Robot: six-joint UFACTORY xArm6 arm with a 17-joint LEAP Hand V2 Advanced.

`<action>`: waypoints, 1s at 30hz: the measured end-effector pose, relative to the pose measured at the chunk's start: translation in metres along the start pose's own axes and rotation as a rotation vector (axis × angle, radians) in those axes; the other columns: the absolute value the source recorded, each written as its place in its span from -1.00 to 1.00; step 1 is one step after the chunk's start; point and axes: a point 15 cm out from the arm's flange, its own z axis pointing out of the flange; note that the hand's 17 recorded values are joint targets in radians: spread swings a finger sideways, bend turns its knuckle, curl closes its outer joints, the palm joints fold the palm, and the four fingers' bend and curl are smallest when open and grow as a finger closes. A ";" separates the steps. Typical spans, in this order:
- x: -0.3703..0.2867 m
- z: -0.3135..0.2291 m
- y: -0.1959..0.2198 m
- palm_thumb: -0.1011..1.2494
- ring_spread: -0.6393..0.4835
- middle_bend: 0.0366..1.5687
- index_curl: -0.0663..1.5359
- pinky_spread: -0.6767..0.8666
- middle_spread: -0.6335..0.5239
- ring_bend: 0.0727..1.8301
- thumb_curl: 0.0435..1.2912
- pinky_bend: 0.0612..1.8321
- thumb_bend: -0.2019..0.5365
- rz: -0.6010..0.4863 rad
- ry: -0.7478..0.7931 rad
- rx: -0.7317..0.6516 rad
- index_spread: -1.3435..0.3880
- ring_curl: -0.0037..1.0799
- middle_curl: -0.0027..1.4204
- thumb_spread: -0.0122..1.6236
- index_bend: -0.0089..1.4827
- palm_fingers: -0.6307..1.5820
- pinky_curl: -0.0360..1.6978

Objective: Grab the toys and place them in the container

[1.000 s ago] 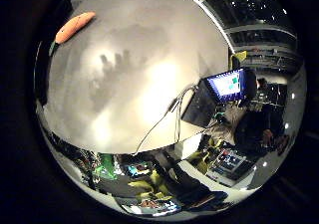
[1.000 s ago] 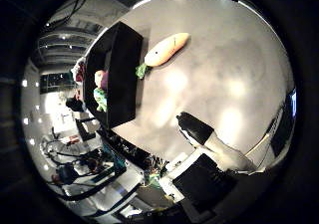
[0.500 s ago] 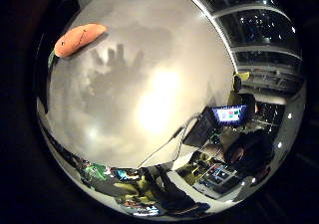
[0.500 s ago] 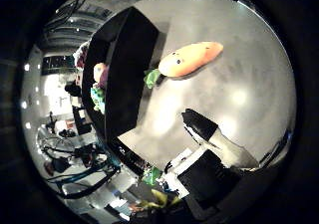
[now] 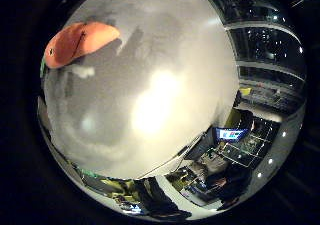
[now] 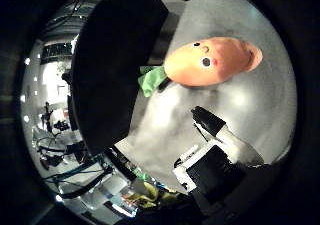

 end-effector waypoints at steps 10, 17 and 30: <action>0.002 0.032 -0.001 0.49 0.43 -0.81 -0.51 0.39 0.15 -0.87 -0.30 -0.77 -0.52 -0.005 0.023 -0.046 -0.02 -0.58 -0.58 0.15 -0.72 -0.27 -0.61; 0.002 0.038 -0.004 0.50 0.06 -0.54 -0.49 0.29 -0.13 -0.72 -0.31 -0.88 -0.52 0.001 0.037 -0.044 -0.02 -0.55 -0.50 0.15 -0.73 0.09 -0.68; 0.045 0.003 0.000 0.69 -0.47 0.19 -0.21 -0.73 -0.34 0.03 -0.35 -0.07 -0.50 0.035 0.111 0.039 0.00 0.02 -0.13 0.07 -0.30 0.64 -0.33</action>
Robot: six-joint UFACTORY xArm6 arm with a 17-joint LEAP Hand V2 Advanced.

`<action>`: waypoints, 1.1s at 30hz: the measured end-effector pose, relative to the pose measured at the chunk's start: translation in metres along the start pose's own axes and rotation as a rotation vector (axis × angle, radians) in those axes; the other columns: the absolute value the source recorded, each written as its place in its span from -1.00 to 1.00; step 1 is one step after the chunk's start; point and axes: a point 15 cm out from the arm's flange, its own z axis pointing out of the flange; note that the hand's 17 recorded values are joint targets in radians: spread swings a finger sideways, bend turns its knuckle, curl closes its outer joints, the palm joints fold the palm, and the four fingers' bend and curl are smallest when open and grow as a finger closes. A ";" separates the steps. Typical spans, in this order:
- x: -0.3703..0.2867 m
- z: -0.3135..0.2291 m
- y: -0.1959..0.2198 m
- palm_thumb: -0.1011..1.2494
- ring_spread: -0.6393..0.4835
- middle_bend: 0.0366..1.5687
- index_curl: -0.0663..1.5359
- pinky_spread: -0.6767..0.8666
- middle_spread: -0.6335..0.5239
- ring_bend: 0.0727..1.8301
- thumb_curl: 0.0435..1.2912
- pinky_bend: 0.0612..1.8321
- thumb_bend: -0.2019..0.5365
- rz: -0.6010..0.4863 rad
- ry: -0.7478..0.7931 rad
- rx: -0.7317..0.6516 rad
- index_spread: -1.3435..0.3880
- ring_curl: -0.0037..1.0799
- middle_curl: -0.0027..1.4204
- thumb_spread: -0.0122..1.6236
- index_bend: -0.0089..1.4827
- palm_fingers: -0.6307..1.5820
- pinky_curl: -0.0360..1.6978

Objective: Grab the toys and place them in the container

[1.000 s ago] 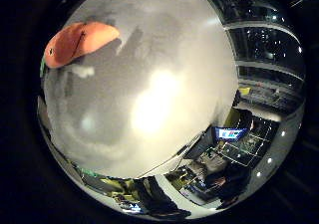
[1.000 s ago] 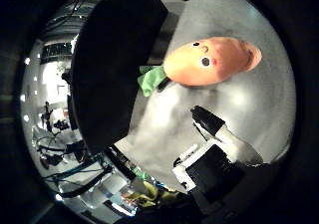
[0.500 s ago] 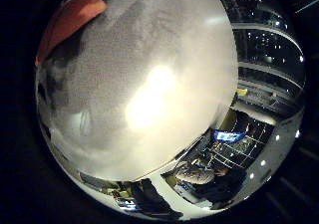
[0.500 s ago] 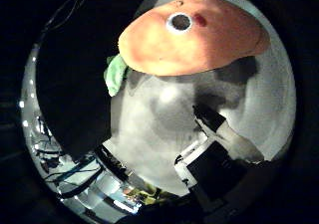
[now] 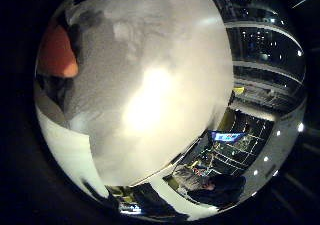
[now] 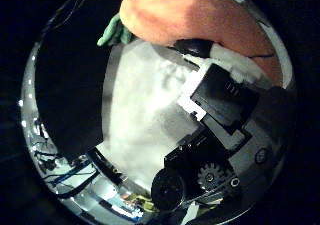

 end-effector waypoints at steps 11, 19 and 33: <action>0.021 -0.122 0.040 0.71 -0.42 0.34 -0.08 -0.71 -0.29 0.13 -0.31 0.04 -0.51 0.065 0.020 -0.003 0.03 0.16 -0.07 0.04 -0.26 0.55 -0.16; -0.024 -0.226 0.076 0.72 -0.41 0.34 -0.02 -0.72 -0.29 0.12 -0.30 0.02 -0.51 0.063 0.017 0.004 0.02 0.19 -0.07 0.05 -0.29 0.54 -0.10; -0.217 -0.304 0.044 0.72 -0.43 0.34 0.05 -0.74 -0.29 0.11 -0.28 -0.03 -0.51 -0.035 0.017 0.062 0.00 0.21 -0.08 0.05 -0.35 0.55 -0.03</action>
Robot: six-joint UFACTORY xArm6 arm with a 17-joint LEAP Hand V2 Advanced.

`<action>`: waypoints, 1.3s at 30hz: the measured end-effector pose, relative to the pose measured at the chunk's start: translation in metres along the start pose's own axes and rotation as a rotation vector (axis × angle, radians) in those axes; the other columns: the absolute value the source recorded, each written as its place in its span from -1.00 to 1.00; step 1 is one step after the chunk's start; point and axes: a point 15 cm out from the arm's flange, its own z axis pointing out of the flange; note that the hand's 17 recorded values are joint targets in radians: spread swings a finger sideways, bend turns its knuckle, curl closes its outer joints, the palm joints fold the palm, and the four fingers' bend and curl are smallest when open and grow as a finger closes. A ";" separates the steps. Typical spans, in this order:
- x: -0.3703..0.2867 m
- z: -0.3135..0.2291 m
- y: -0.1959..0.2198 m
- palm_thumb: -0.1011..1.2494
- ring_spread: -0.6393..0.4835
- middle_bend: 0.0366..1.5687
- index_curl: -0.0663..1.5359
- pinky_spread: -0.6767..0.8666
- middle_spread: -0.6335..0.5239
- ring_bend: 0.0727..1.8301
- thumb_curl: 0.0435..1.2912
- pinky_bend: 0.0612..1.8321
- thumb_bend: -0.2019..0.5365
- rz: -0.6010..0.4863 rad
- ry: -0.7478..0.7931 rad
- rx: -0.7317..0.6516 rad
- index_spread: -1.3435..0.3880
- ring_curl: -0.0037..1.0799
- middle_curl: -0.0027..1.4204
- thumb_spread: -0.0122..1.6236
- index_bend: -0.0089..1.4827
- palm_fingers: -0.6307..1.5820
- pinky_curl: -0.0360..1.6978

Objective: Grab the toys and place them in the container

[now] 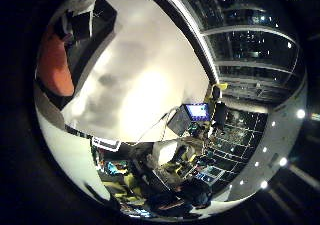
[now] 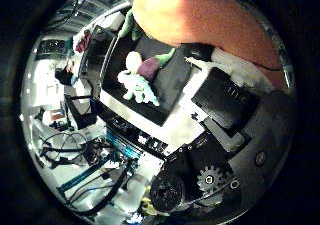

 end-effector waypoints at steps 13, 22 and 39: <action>-0.125 0.043 -0.082 0.68 -0.45 0.32 0.08 -0.77 -0.30 0.09 -0.31 -0.10 -0.54 -0.058 -0.075 0.008 -0.02 0.21 -0.08 0.08 -0.39 0.52 -0.02; -0.119 0.066 -0.089 0.47 0.36 -0.72 -0.28 0.21 0.11 -0.71 -0.40 -0.45 -0.53 -0.061 -0.096 -0.005 -0.08 -0.35 -0.51 0.16 -0.70 -0.52 -0.26; -0.083 0.042 -0.058 0.40 0.56 -0.83 -0.58 0.46 0.27 -0.80 -0.44 -0.50 -0.52 -0.030 -0.090 0.001 -0.02 -0.47 -0.65 0.15 -0.76 -0.47 -0.50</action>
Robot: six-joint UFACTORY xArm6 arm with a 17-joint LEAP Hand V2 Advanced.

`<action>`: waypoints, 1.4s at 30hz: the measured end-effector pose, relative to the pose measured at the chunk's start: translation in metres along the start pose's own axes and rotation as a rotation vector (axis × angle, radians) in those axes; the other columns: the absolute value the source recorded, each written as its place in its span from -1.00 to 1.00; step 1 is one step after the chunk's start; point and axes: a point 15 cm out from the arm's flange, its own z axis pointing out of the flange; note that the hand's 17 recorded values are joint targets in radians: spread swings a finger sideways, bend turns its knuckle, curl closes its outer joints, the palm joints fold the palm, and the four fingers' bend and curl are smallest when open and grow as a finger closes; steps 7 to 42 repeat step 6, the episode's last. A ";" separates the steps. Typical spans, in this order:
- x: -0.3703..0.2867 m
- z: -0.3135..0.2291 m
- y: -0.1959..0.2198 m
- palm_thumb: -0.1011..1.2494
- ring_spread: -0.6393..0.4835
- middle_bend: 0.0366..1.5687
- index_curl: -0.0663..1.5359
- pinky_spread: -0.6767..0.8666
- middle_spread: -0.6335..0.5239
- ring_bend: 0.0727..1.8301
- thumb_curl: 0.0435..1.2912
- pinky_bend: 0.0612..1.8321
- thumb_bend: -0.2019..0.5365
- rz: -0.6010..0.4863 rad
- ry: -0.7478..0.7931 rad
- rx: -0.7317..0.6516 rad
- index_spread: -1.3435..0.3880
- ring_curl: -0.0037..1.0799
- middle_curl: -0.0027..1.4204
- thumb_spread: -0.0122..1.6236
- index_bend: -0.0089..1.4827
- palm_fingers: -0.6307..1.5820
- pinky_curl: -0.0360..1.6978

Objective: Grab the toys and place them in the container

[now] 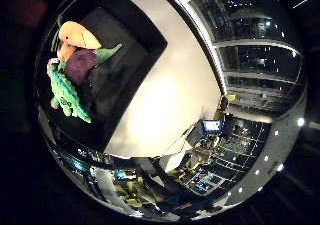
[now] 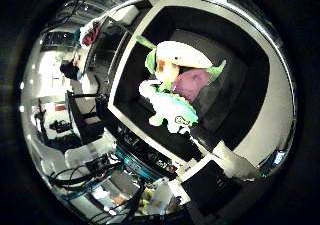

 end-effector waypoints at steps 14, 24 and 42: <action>0.014 -0.015 0.040 0.39 0.57 -0.84 -0.57 0.45 0.28 -0.82 -0.45 -0.54 -0.52 0.051 -0.020 -0.077 -0.02 -0.49 -0.66 0.16 -0.75 -0.47 -0.53; 0.014 -0.015 0.040 0.39 0.57 -0.84 -0.57 0.45 0.28 -0.82 -0.45 -0.54 -0.52 0.051 -0.020 -0.077 -0.02 -0.49 -0.66 0.16 -0.75 -0.47 -0.53; 0.014 -0.015 0.040 0.39 0.57 -0.84 -0.57 0.45 0.28 -0.82 -0.45 -0.54 -0.52 0.051 -0.020 -0.077 -0.02 -0.49 -0.66 0.16 -0.75 -0.47 -0.53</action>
